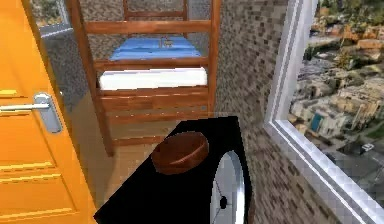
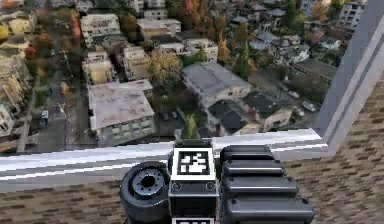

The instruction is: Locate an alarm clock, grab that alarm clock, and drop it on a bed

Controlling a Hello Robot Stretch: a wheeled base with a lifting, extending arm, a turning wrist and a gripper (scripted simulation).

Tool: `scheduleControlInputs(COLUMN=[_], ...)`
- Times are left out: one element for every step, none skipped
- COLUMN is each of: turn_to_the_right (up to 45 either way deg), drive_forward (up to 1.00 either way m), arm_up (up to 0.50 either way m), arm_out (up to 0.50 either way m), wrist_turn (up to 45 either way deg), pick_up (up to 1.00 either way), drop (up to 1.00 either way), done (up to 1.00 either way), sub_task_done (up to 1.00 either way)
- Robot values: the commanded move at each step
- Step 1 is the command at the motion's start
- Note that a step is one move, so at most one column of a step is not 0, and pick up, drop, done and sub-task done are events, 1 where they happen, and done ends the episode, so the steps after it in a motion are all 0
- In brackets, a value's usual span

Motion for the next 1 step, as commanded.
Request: scheduleControlInputs(turn_to_the_right=[0.0], drive_forward=[1.0], arm_up=[0.0], arm_out=[0.0], wrist_turn=[0.0], pick_up=[0.0], drop=[0.0], done=[0.0], sub_task_done=[0.0])
